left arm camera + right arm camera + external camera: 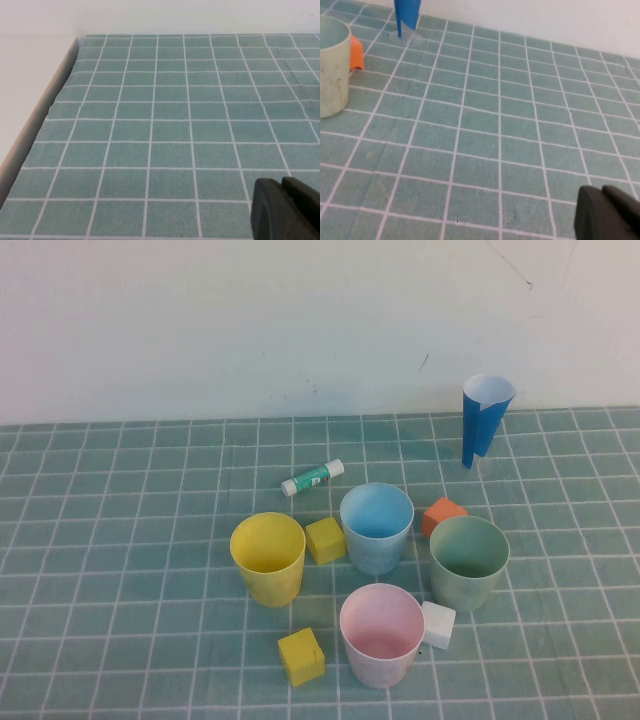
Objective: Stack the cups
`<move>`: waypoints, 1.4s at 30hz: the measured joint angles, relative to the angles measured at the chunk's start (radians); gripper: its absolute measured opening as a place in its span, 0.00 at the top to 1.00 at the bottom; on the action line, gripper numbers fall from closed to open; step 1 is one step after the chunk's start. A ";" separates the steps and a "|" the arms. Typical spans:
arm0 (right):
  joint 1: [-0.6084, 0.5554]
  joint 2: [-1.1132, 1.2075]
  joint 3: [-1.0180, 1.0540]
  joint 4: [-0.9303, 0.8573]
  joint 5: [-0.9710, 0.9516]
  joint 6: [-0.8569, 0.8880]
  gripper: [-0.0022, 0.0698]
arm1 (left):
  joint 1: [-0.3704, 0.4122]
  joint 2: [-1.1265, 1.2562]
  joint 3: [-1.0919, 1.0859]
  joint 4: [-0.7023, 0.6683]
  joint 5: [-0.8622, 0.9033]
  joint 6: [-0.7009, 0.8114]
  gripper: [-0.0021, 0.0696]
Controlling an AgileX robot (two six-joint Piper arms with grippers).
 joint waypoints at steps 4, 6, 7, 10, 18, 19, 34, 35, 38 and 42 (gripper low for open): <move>0.000 0.000 0.000 0.000 0.000 0.000 0.97 | 0.000 0.000 0.000 0.000 0.000 0.000 0.97; 0.000 0.000 0.000 0.000 0.000 0.000 0.97 | 0.000 0.000 0.000 0.000 0.000 0.000 0.97; 0.000 0.000 0.000 0.000 0.000 0.000 0.97 | 0.000 0.000 0.000 0.000 0.000 0.000 0.97; 0.000 0.000 0.000 0.000 0.000 0.000 0.97 | 0.000 0.000 0.000 0.000 0.000 0.000 0.97; 0.000 0.000 0.000 0.000 0.000 0.000 0.97 | 0.000 0.000 0.000 0.000 0.000 -0.004 0.97; 0.000 0.000 0.000 0.000 0.000 0.000 0.97 | 0.000 0.000 0.000 0.000 0.000 -0.004 0.97; 0.000 0.000 0.000 0.000 0.000 0.000 0.97 | 0.000 0.000 0.000 -0.032 -0.003 -0.011 0.97; 0.000 0.000 0.000 0.000 0.000 0.000 0.97 | 0.000 0.000 0.000 -0.078 -0.010 -0.027 0.97; 0.000 0.000 0.000 0.000 0.000 0.000 0.97 | 0.000 0.000 0.002 -0.332 -0.027 -0.138 0.97; 0.000 0.000 0.000 0.000 0.000 0.000 0.97 | 0.000 0.000 0.002 -0.654 -0.057 -0.239 0.97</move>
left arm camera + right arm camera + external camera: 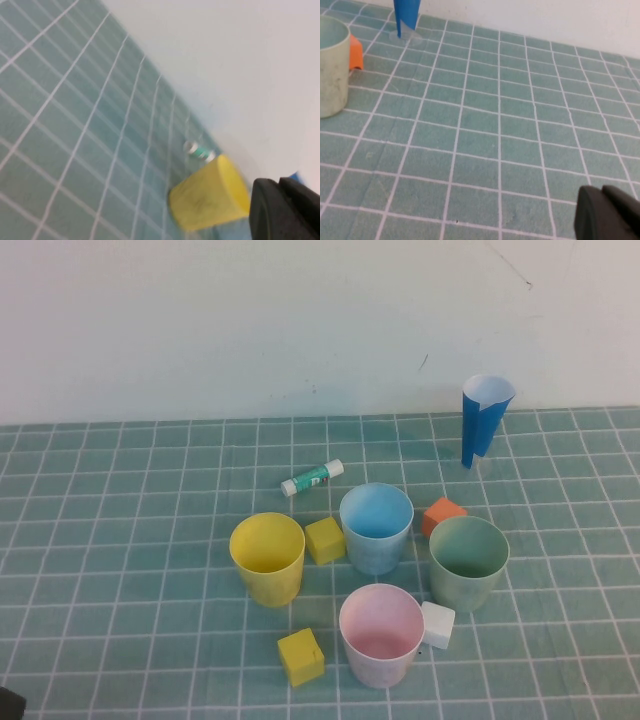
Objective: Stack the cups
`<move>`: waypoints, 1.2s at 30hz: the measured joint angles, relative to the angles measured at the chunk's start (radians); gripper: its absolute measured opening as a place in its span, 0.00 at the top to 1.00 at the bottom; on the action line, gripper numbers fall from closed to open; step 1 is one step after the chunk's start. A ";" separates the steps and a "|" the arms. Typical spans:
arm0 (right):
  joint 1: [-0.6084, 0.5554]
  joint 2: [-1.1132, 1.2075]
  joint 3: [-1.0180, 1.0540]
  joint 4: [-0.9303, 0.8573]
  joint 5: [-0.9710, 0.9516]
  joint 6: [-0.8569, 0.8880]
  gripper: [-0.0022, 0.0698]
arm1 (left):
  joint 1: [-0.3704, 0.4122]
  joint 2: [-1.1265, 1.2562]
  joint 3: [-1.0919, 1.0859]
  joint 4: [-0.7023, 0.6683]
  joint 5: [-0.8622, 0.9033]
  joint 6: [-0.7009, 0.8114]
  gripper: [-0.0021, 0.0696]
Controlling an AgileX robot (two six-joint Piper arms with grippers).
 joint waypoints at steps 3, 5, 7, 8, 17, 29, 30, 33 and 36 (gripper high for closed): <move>0.000 0.000 0.000 0.000 0.000 0.000 0.97 | 0.000 0.000 0.000 -0.058 -0.056 -0.007 0.97; 0.000 0.000 0.000 0.000 0.000 0.000 0.97 | 0.000 0.000 0.000 -0.071 -0.075 -0.009 0.97; 0.000 0.000 0.000 0.000 0.000 0.000 0.97 | 0.000 0.000 0.000 -0.088 -0.091 -0.019 0.97; 0.000 0.000 0.000 0.000 0.000 0.000 0.97 | 0.000 0.000 0.000 -0.102 -0.102 -0.021 0.97; 0.000 0.000 0.000 0.000 0.000 0.000 0.97 | 0.000 0.040 -0.095 -0.037 0.024 0.232 0.97; 0.000 0.000 0.000 0.000 0.000 0.000 0.97 | -0.010 0.695 -0.744 0.327 0.392 0.553 0.97; 0.000 0.000 0.000 0.000 0.000 0.000 0.97 | -0.023 0.754 -0.792 0.343 0.421 0.562 0.97; 0.000 0.000 0.000 0.000 0.000 0.000 0.97 | -0.082 0.918 -0.916 0.403 0.506 0.577 0.97; 0.000 0.000 0.000 0.000 0.000 0.000 0.97 | -0.155 1.054 -1.011 0.477 0.555 0.545 0.97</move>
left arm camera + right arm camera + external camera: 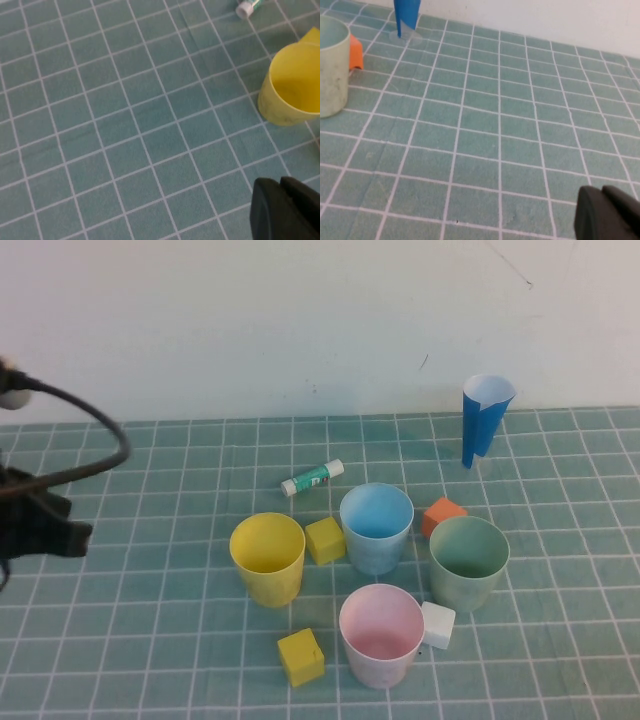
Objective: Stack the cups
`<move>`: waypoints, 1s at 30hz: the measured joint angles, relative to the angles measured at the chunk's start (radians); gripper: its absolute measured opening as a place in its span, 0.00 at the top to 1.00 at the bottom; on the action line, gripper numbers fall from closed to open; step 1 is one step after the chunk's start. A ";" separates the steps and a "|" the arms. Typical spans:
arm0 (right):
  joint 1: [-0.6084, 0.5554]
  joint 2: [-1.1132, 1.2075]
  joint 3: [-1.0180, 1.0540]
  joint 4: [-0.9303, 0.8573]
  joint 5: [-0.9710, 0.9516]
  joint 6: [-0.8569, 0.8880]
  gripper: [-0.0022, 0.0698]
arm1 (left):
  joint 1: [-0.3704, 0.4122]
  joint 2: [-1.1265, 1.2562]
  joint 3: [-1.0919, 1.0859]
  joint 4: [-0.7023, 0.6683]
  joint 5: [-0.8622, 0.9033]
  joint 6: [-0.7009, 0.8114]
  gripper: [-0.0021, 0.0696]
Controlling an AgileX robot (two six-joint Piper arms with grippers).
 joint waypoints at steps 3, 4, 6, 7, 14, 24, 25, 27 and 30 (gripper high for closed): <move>0.000 0.000 0.000 0.000 0.000 0.000 0.97 | -0.077 0.121 -0.071 0.087 0.020 -0.056 0.97; 0.000 0.000 0.000 0.000 0.000 0.000 0.97 | -0.102 0.159 -0.089 0.109 0.024 -0.074 0.97; 0.000 0.000 0.000 0.000 0.000 0.000 0.97 | -0.143 0.225 -0.120 0.135 0.026 -0.099 0.97; 0.000 0.000 0.000 0.000 0.000 0.000 0.97 | -0.162 0.254 -0.138 0.141 0.027 -0.108 0.97; 0.000 0.000 0.000 -0.001 0.000 0.000 0.97 | -0.234 0.420 -0.256 0.132 0.063 -0.137 0.97; 0.000 0.000 0.000 0.341 -0.006 0.118 0.97 | -0.243 0.631 -0.366 0.074 0.111 -0.151 0.62; 0.000 0.000 0.002 0.398 -0.006 0.136 0.97 | -0.243 0.652 -0.374 0.074 0.111 -0.159 0.54; 0.000 0.000 0.004 0.543 -0.006 0.157 0.97 | -0.243 0.693 -0.390 0.074 0.111 -0.171 0.40; 0.000 0.000 0.004 0.693 -0.012 0.168 0.97 | -0.243 0.749 -0.426 0.073 0.111 -0.190 0.33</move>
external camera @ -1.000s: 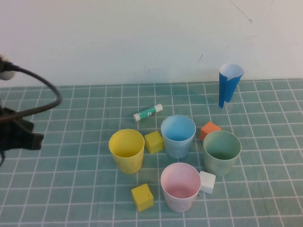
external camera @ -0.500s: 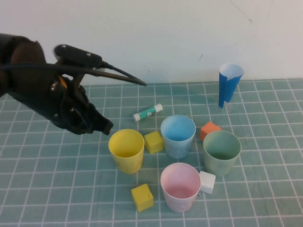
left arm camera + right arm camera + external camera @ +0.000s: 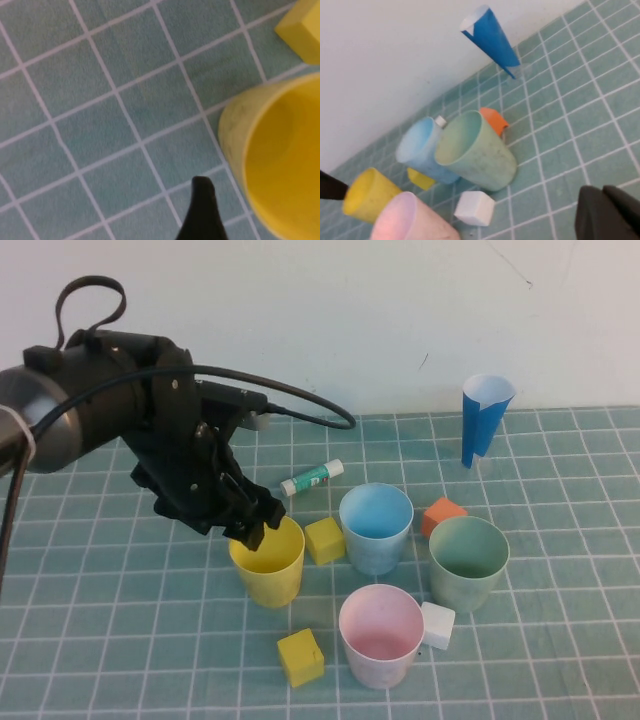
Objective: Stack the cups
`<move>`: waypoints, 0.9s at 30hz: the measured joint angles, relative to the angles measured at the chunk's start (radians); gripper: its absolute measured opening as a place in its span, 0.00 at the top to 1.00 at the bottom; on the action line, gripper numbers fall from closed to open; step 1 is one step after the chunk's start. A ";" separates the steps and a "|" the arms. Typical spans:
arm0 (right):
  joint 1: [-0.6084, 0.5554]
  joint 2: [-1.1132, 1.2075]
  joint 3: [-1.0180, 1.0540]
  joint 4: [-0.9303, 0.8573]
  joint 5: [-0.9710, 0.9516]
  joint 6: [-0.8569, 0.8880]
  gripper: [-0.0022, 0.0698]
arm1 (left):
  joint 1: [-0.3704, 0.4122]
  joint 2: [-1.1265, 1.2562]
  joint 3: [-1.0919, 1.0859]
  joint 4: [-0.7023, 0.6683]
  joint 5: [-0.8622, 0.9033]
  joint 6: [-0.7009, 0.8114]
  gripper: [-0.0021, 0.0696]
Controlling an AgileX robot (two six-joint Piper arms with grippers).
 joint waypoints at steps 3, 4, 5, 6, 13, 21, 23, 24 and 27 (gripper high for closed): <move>0.000 0.000 0.000 0.069 -0.009 -0.003 0.97 | 0.000 0.049 -0.029 0.000 -0.006 -0.011 0.34; 0.000 0.000 0.000 0.076 -0.014 -0.005 0.97 | 0.000 0.066 -0.038 0.000 -0.008 -0.014 0.36; 0.000 0.000 0.000 0.081 -0.017 -0.010 0.97 | 0.000 0.082 -0.043 0.000 -0.008 -0.014 0.38; 0.000 0.000 0.000 0.079 -0.020 -0.026 0.97 | 0.000 0.097 -0.050 0.000 -0.010 -0.018 0.40; 0.000 0.000 0.000 0.049 -0.048 -0.090 0.97 | 0.000 0.153 -0.054 0.002 -0.031 -0.020 0.76; 0.000 0.000 0.000 0.077 -0.004 -0.128 0.97 | 0.000 0.138 -0.086 0.080 0.030 -0.020 0.96; 0.000 0.000 0.000 0.120 -0.002 -0.170 0.97 | 0.000 0.108 -0.098 0.093 0.064 -0.020 0.96; 0.000 0.000 0.000 0.140 0.004 -0.199 0.97 | 0.000 0.086 -0.106 0.100 0.080 -0.018 0.96; 0.000 0.000 -0.012 0.164 0.034 -0.285 0.97 | 0.000 -0.003 -0.118 0.086 0.142 -0.003 0.96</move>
